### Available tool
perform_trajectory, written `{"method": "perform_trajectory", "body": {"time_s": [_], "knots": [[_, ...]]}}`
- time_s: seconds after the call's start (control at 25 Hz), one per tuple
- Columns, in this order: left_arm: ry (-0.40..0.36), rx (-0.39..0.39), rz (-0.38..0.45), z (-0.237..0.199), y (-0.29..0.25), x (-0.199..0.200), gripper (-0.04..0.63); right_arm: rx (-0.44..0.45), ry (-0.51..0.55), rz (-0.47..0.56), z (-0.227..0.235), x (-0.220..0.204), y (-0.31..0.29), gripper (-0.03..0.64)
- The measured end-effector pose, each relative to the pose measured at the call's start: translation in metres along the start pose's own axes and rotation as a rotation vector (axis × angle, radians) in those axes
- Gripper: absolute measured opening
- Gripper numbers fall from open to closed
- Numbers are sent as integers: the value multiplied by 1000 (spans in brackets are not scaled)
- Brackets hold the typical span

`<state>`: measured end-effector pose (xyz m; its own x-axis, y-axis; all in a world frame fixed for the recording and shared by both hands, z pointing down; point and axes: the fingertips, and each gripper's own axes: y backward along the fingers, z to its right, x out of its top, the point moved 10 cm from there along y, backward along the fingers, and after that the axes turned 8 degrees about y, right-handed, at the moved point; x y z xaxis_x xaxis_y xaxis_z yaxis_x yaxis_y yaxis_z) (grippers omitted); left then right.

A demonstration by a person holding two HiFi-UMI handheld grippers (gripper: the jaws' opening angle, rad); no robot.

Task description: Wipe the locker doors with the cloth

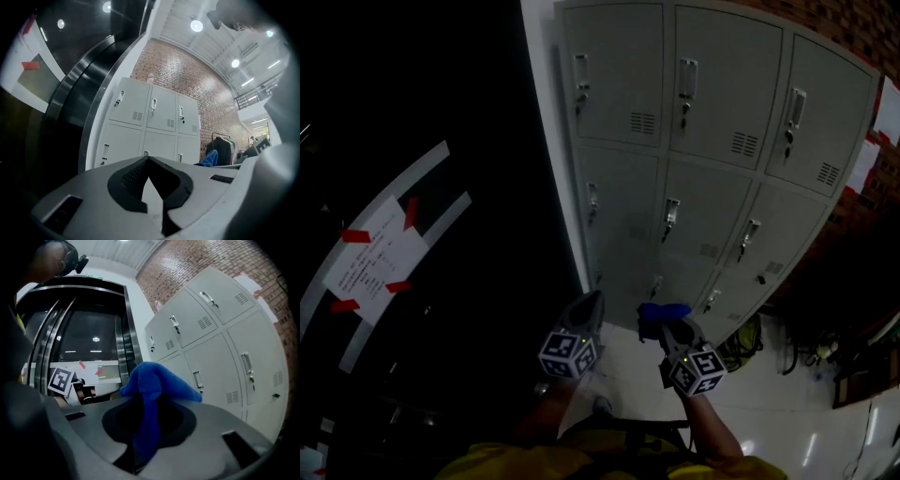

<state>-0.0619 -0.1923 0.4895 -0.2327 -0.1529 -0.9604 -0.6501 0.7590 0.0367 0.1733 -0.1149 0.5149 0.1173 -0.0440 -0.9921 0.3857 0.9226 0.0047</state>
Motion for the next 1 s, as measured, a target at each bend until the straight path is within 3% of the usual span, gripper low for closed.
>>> {"method": "perform_trajectory", "body": {"time_s": [0.2, 0.36, 0.44, 0.56, 0.68, 0.88, 1.0], "knots": [[16, -27, -5, -52, -85, 21, -8, -36, -12, -16, 30, 12, -76, 71], [26, -35, 27, -69, -136, 36, -8, 32, 49, 26, 65, 49, -143, 71], [31, -50, 52, -67, -154, 50, -8, 16, 137, 105, 82, 101, -178, 71], [14, -109, 97, -55, -177, 75, -8, -11, 267, 269, 100, 212, -220, 71], [-8, -134, 127, -52, -190, 87, -8, -63, 331, 372, 114, 318, -257, 71], [-10, -133, 122, -60, -200, 90, -8, -99, 363, 348, 127, 468, -315, 69], [-6, -140, 104, -62, -205, 87, -8, -142, 372, 312, 125, 530, -337, 69]]}}
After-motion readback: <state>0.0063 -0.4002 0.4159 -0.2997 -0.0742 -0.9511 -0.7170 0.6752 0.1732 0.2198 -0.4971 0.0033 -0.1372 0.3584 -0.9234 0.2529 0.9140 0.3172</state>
